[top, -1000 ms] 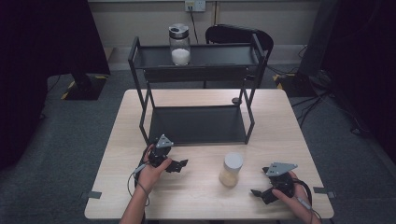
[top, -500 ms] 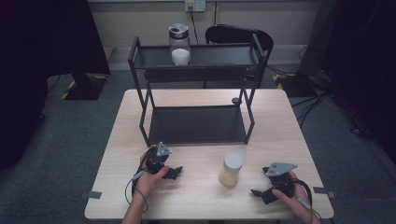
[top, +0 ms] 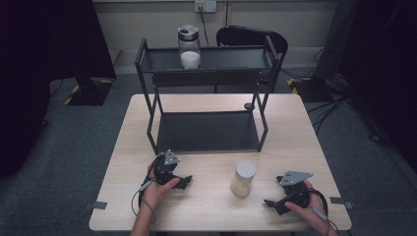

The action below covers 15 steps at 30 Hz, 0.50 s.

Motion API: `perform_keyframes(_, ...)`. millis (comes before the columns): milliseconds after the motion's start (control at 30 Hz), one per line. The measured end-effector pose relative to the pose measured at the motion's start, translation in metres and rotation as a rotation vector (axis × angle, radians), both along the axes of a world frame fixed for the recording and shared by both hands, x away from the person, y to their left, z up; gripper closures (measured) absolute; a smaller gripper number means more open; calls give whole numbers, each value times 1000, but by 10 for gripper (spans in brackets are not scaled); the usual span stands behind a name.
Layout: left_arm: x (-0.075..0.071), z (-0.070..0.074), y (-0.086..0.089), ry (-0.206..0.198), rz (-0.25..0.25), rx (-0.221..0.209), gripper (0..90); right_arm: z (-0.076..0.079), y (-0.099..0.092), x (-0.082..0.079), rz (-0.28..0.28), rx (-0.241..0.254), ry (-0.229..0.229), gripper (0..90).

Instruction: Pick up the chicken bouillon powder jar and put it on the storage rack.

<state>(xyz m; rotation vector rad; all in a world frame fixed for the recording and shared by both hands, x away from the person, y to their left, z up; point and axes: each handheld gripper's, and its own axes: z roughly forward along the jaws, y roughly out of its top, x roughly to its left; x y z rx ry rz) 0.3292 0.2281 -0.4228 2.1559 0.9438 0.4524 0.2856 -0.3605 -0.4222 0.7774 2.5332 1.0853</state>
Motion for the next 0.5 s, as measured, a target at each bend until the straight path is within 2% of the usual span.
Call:
perform_keyframes(67, 0, 0, 0, 0, 0, -1, 0, 1, 0, 3, 10, 16, 6, 27)
perform_keyframes(133, 0, 0, 0, 0, 0, 0, 0, 3, 1, 6, 20, 29, 12, 0)
perform_keyframes(200, 0, 0, 0, 0, 0, 0, 0, 7, 7, 8, 27, 24, 9, 17)
perform_keyframes(333, 0, 0, 0, 0, 0, 0, 0, 10, 12, 14, 49, 49, 19, 11)
perform_keyframes(433, 0, 0, 0, 1, 1, -2, 0, 13, 20, 20, 71, 84, 23, 10)
perform_keyframes(500, 0, 0, 0, 0, 0, 0, 0, 14, 23, 25, 89, 138, 32, 8)
